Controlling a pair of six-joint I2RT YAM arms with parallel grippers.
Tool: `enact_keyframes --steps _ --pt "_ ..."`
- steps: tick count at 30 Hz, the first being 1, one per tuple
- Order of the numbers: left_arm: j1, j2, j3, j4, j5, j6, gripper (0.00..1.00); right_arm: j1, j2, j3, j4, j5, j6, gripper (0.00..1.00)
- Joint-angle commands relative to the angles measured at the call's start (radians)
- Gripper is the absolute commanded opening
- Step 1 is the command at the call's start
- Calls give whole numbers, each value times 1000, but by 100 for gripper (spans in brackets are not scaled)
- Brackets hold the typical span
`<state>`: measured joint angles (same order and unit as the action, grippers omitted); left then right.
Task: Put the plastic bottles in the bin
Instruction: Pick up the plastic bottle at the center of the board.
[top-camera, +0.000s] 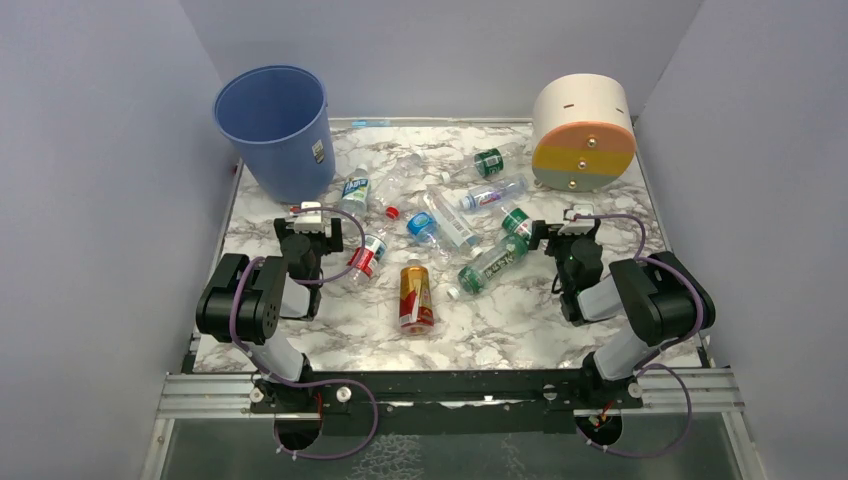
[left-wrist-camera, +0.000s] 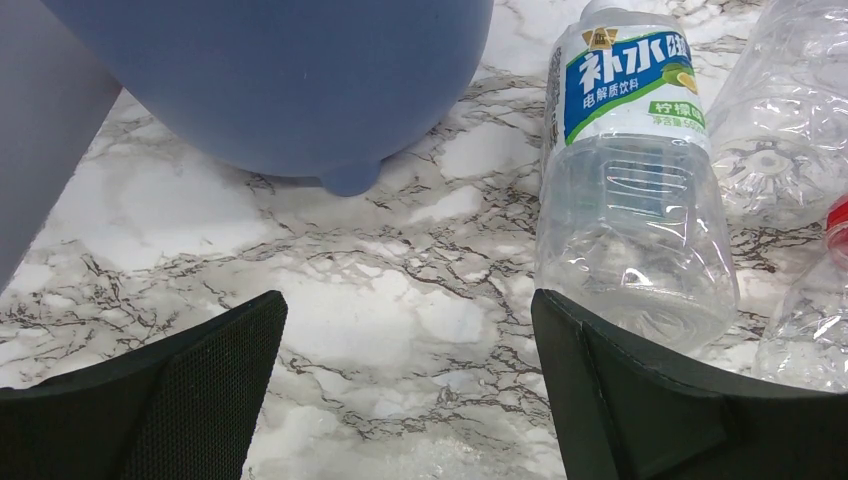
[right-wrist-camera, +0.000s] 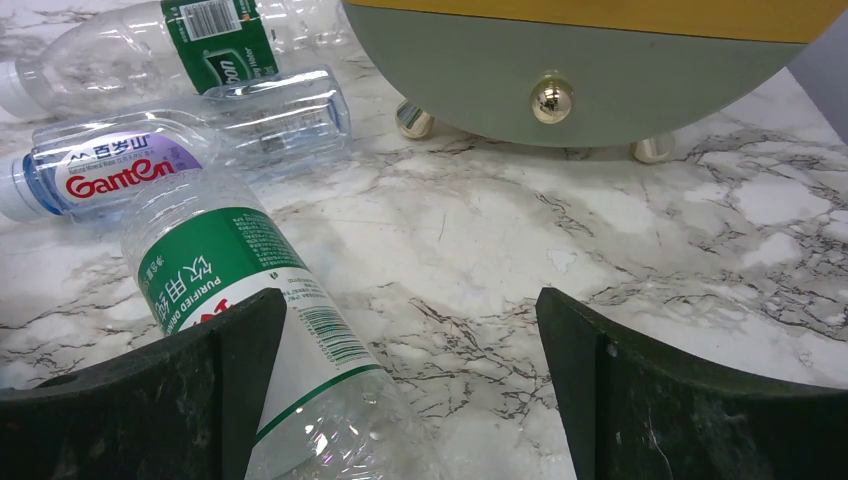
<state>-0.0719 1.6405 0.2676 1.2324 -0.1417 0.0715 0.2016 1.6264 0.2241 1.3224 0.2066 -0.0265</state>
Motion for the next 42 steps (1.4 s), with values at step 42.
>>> enact_keyframes --steps 42 --pt "-56 -438 108 -477 194 -111 99 -4 -621 60 -519 -281 -10 99"
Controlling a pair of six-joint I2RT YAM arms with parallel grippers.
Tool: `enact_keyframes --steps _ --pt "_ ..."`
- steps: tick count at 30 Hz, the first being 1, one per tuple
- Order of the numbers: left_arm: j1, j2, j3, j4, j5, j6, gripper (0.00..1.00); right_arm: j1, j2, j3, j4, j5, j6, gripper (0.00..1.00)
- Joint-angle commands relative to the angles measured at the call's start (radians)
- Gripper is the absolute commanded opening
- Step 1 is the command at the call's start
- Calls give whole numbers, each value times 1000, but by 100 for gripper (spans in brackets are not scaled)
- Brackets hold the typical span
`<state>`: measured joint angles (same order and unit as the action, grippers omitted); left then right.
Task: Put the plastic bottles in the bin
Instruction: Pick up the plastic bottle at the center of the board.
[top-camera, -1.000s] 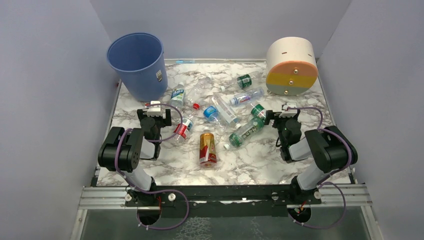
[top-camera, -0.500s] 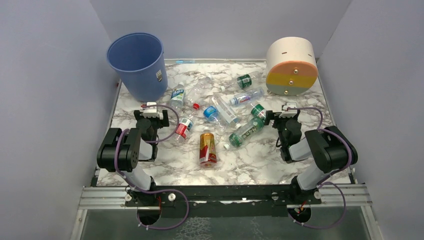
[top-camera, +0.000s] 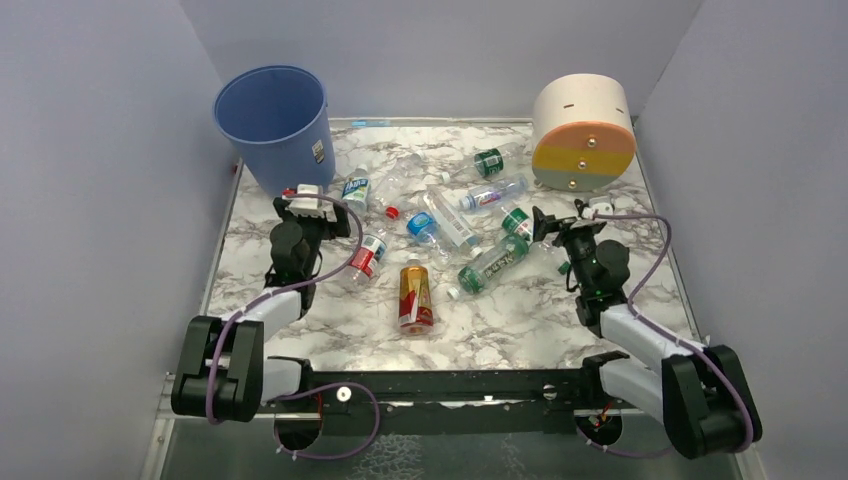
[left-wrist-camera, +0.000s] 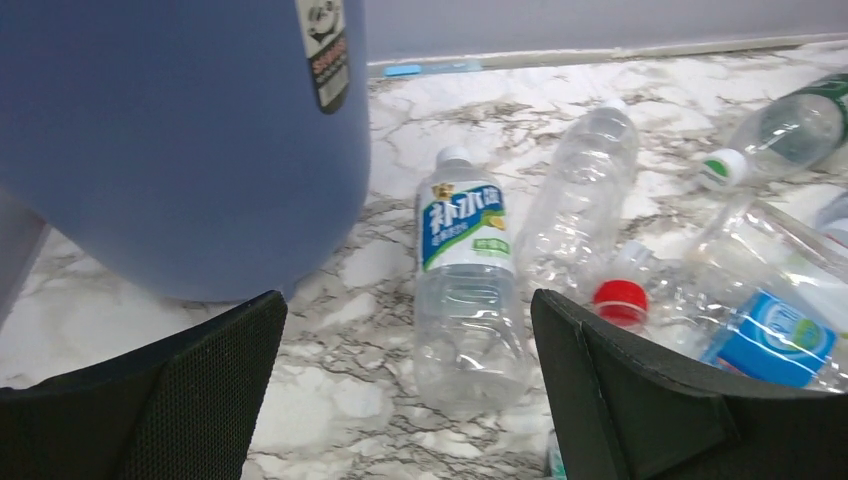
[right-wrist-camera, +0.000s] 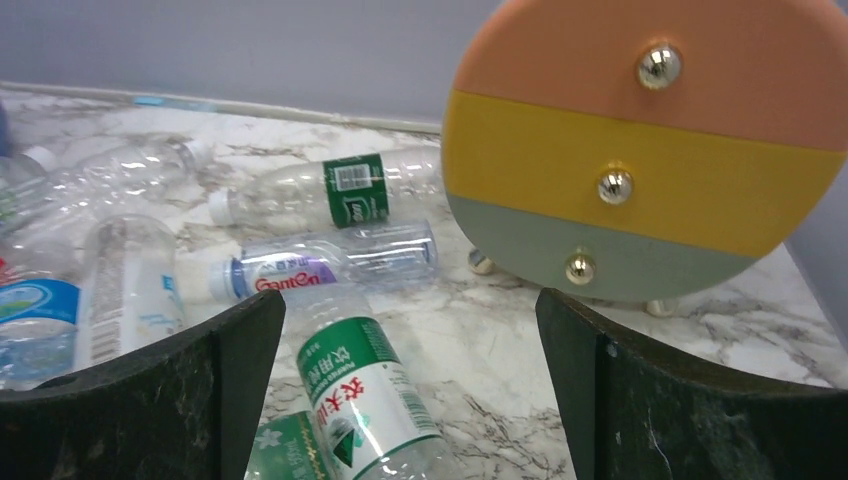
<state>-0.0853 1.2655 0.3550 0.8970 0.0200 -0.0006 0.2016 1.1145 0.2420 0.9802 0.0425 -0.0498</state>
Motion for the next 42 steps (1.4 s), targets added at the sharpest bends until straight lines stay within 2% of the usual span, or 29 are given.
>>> enact_keyframes --steps 1,7,9,12,15,18,20,22,24,26,27,29,34,38,42 --pt "-60 -84 36 -164 36 -49 99 -4 -138 55 -216 -131 19 99" --pt "-87 -219 120 -282 105 -237 99 -4 -265 258 -547 -274 95 99" --pt "-88 -251 144 -283 140 -342 99 -4 -284 315 -623 -280 172 99" --pt "-88 -278 195 -316 206 -421 99 -4 -299 388 -722 -305 302 99" --pt "-89 -307 270 -467 194 -528 99 -4 -295 451 -797 -398 393 99" --pt "-90 -305 364 -614 243 -547 99 -4 -242 542 -955 -481 506 99" --pt "-90 -293 409 -663 335 -496 99 -4 -166 626 -1076 -573 491 99" --pt "-86 -284 441 -731 369 -501 99 -4 -89 684 -1184 -592 494 99" --pt "-73 -297 418 -758 362 -587 99 -4 -55 681 -1219 -606 538 99" --pt "-45 -312 359 -787 349 -693 99 -4 -59 639 -1185 -673 566 99" --pt "-31 -307 341 -771 386 -705 99 -4 -67 614 -1170 -683 586 99" --pt "-30 -281 340 -769 478 -680 99 -4 -72 574 -1153 -698 615 99" --pt "-113 -245 431 -954 392 -606 99 -4 -6 546 -1304 -645 595 100" --pt "-169 -212 423 -921 453 -591 99 -4 -38 474 -1308 -545 642 100" --pt "-292 -186 428 -900 399 -564 99 -4 -36 444 -1318 -456 709 100"
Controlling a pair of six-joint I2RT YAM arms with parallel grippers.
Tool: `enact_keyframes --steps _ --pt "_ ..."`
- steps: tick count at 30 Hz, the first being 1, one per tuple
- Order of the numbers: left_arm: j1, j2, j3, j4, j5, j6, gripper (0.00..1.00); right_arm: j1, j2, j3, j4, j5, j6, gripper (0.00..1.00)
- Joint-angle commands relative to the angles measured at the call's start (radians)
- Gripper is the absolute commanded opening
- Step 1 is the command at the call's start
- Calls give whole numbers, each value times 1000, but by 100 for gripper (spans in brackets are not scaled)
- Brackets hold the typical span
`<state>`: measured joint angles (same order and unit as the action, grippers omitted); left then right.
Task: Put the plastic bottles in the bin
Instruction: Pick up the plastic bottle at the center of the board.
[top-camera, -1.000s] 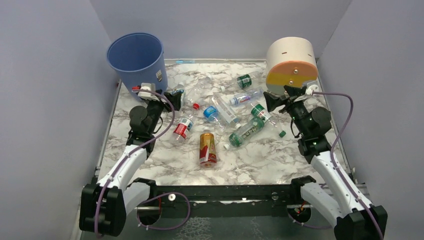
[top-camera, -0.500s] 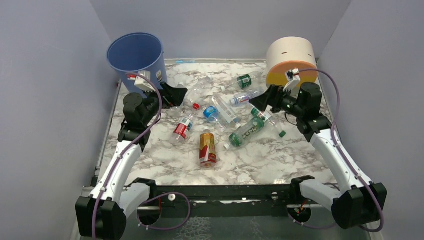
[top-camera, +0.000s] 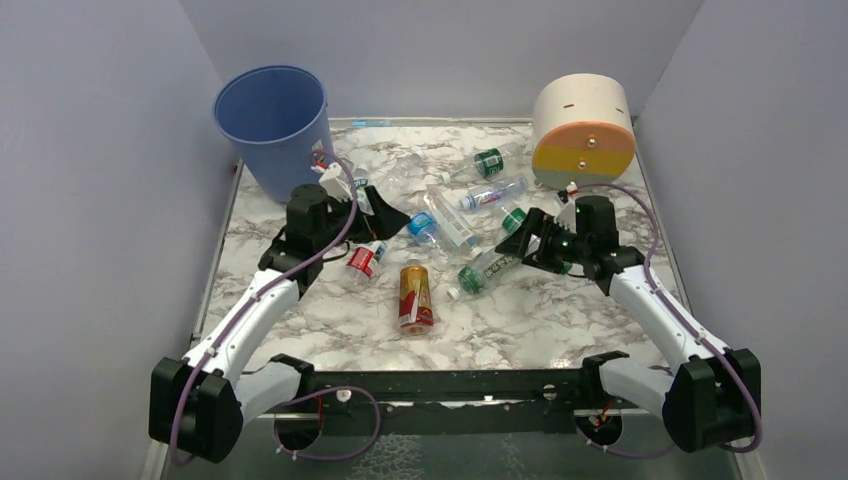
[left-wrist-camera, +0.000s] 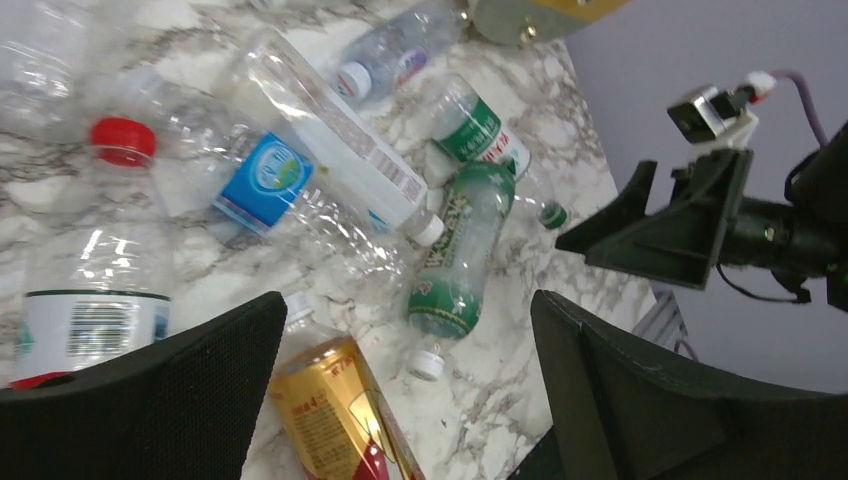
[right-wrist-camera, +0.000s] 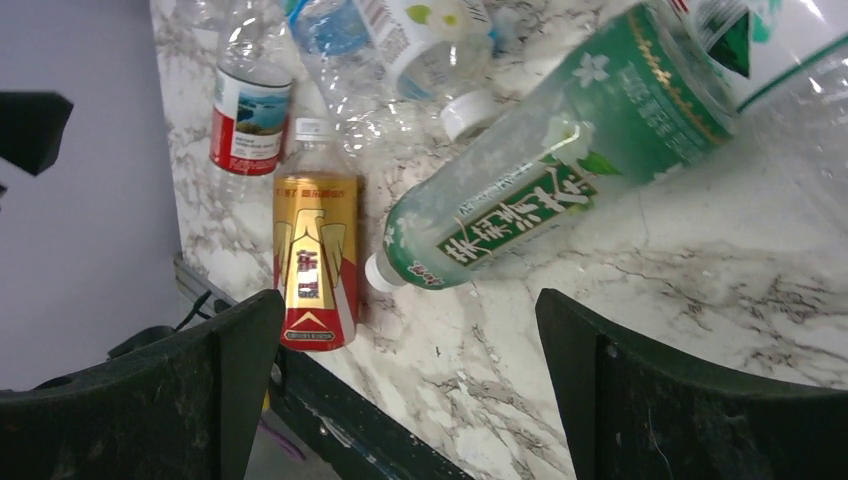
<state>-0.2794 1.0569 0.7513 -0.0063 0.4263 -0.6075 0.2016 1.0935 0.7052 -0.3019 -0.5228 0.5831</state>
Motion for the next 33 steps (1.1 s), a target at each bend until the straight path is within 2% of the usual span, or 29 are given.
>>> enact_keyframes --steps 1,4,8,12,19,28,33 --pt "-122 39 39 0 -4 54 99 -4 -7 -29 -34 126 94 100" --pt "-160 116 69 -45 2 88 99 -4 13 -79 15 145 146 100" --pt "-180 238 186 -182 2 147 99 -4 100 -91 53 183 180 100" --pt "-228 224 151 -156 -88 134 99 -4 204 -76 97 207 226 100" --pt "-289 235 163 -178 -101 165 99 -2 319 -45 155 198 272 100" --pt "-370 182 171 -185 -211 191 99 13 299 -94 230 249 358 100" --pt "-394 203 178 -184 -186 178 99 16 290 -98 244 272 372 100"
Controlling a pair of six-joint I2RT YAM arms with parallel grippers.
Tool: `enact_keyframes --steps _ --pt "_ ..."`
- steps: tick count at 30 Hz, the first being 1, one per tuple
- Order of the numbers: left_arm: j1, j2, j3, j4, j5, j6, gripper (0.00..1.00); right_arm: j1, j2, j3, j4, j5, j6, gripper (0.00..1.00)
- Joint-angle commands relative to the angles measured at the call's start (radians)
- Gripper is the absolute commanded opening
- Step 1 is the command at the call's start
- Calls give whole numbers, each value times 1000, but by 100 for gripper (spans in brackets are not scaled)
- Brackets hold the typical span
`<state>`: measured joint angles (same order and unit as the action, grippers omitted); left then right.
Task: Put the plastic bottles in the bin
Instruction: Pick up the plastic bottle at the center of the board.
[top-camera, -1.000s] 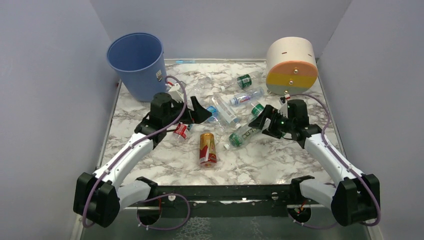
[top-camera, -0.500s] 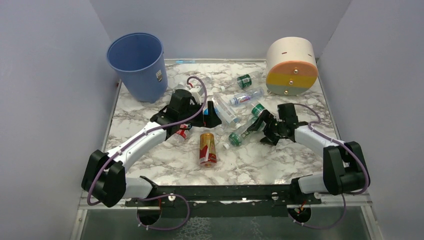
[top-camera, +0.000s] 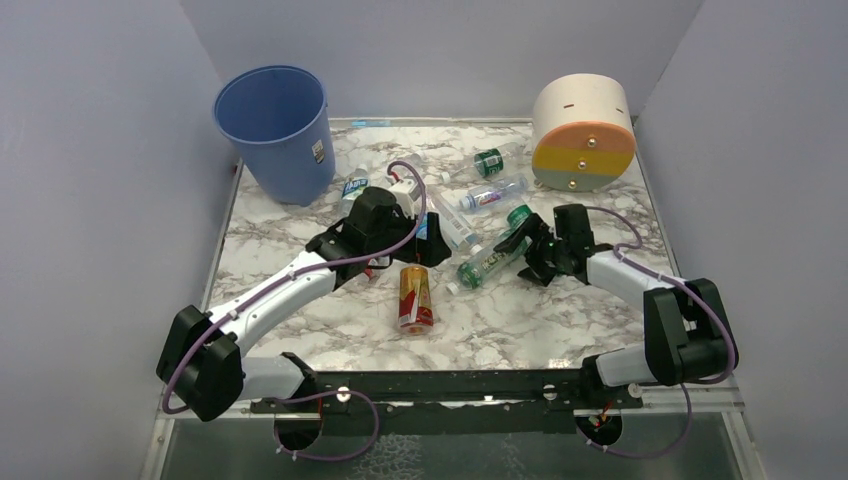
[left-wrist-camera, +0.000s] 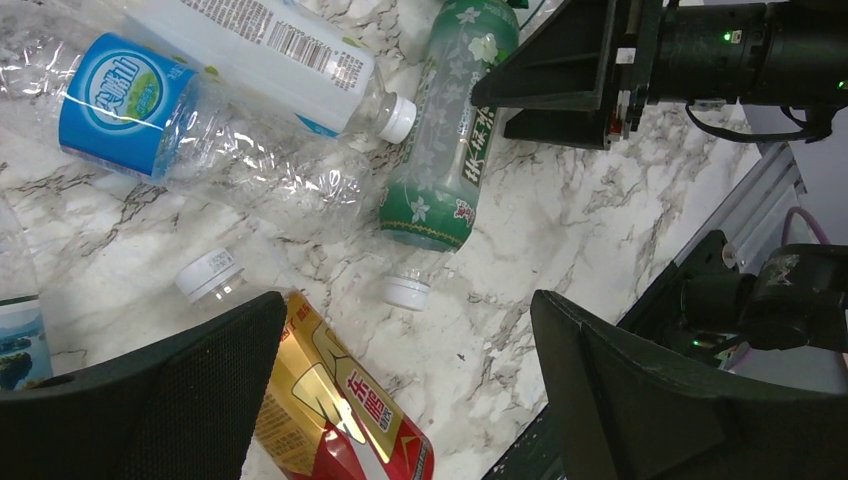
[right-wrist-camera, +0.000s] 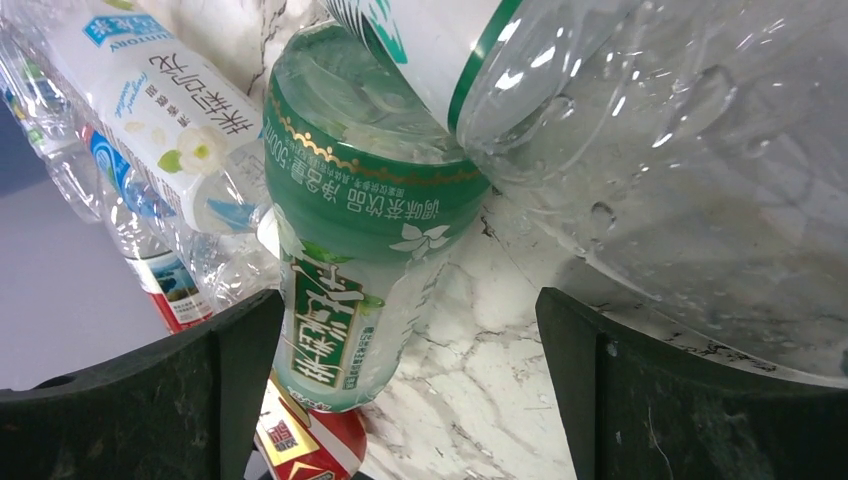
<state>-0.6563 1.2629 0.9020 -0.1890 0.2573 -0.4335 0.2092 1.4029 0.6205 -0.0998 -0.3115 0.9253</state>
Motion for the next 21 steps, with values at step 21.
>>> enact_keyframes --steps 21 --pt "-142 88 72 6 -56 -11 99 59 115 48 116 77 53 73"
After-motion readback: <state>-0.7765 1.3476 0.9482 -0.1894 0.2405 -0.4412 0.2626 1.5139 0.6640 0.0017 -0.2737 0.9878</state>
